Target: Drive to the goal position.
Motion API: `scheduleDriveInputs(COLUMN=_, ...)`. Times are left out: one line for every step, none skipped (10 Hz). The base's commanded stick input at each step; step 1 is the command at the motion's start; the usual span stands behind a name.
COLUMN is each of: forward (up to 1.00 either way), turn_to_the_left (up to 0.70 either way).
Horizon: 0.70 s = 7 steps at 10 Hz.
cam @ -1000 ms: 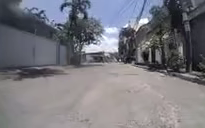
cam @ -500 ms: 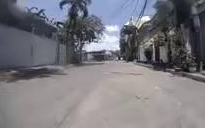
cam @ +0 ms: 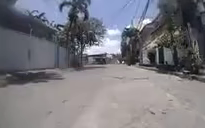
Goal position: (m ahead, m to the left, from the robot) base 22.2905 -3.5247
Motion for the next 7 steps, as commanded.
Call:
scheduleDriveInputs(forward=0.85, turn_to_the_left=0.0)
scheduleDriveInputs(forward=0.85, turn_to_the_left=0.0)
scheduleDriveInputs(forward=0.85, turn_to_the_left=0.0)
scheduleDriveInputs(forward=0.85, turn_to_the_left=0.0)
scheduleDriveInputs(forward=0.85, turn_to_the_left=0.0)
scheduleDriveInputs(forward=0.85, turn_to_the_left=0.0)
scheduleDriveInputs(forward=0.85, turn_to_the_left=0.0)
